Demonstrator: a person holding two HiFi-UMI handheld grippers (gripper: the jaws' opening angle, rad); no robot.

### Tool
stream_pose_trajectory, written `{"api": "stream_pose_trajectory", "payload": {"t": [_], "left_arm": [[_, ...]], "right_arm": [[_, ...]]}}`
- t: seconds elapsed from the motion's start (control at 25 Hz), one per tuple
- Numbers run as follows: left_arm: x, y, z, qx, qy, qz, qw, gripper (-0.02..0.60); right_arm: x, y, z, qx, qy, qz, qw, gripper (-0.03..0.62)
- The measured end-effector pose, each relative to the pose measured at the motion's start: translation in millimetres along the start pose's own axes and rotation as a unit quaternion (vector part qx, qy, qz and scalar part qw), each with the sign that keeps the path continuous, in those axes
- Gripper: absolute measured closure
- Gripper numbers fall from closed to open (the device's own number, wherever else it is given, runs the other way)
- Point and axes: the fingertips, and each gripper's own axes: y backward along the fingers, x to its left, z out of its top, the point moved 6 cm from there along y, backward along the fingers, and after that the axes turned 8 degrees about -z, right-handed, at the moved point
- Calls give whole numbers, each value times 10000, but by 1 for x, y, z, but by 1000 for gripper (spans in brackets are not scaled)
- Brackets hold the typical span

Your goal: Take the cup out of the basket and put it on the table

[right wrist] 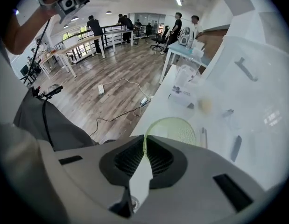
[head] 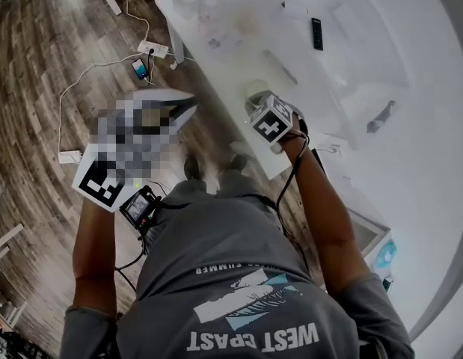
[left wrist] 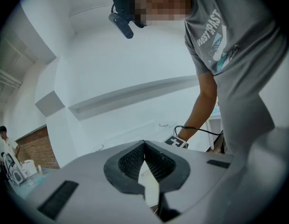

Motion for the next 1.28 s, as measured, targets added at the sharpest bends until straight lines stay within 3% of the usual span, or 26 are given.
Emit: {"api": "stream_pose_trajectory", "payload": {"t": [0.24, 0.48, 0.72, 0.84, 0.88, 0.92, 1.16, 1.28], "left_arm": [[-7, 2, -2, 23, 53, 25, 10000, 572], [-11, 5, 1, 46, 69, 48, 10000, 572], [-13, 8, 2, 51, 41, 71, 10000, 572], [-12, 10, 6, 60, -9, 101, 9999, 572], [-11, 11, 7, 61, -31, 120, 9999, 572], [-10, 13, 9, 56, -49, 147, 9999, 572], [-10, 17, 29, -77, -162, 329, 9993, 572], [-10, 15, 41, -201, -279, 382, 9987, 572]], "right_arm": [[2, -18, -4, 388, -22, 178, 9991, 565], [-1, -20, -3, 470, -34, 27, 9989, 562], [-8, -1, 3, 84, -172, -235, 9995, 507], [-16, 34, 12, -513, -357, -654, 9959, 507], [-19, 52, 18, -883, -449, -835, 9916, 518], [-21, 73, 25, -1284, -535, -1004, 9852, 580], [-18, 192, 46, -2931, -783, -1654, 9384, 583], [-13, 244, 52, -3830, -1025, -1854, 8991, 582]]}}
